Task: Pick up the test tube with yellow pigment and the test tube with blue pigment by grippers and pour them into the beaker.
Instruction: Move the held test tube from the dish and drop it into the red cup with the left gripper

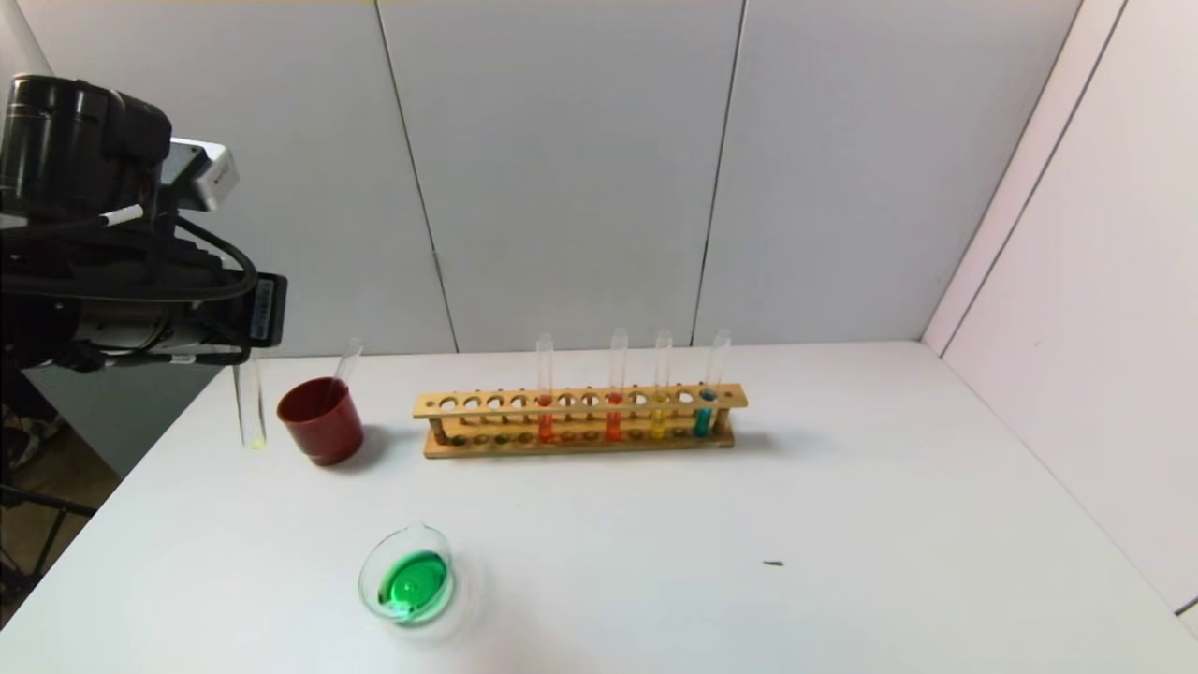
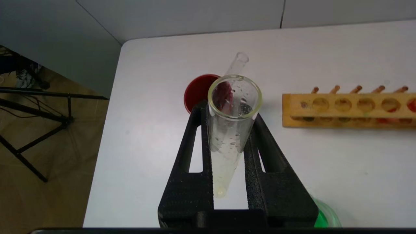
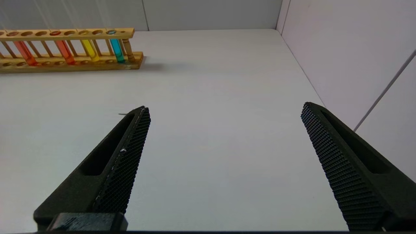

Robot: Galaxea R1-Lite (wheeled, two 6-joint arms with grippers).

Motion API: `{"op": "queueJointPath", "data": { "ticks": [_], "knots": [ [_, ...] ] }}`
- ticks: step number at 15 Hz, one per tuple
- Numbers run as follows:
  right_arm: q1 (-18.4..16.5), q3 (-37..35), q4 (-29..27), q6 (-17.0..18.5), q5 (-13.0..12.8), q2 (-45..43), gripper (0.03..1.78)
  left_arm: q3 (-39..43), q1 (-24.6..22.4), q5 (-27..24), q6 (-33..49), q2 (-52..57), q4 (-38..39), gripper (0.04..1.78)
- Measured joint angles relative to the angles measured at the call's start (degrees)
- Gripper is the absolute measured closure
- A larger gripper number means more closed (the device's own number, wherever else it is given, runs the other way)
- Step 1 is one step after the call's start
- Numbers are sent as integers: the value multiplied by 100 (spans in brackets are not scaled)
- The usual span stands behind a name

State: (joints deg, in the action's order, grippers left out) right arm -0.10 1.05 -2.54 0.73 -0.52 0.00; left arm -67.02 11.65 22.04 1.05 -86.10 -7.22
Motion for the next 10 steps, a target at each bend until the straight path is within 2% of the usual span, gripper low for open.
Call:
{"op": "queueJointPath", "data": {
  "ticks": [5, 10],
  "knots": [
    [0, 0, 0, -2, 1, 0, 11, -73, -656, -171, -39, -794, 1146, 150],
    [0, 0, 0, -2, 1, 0, 11, -296, -879, -313, -94, -1794, 2217, 150]
  ]
}}
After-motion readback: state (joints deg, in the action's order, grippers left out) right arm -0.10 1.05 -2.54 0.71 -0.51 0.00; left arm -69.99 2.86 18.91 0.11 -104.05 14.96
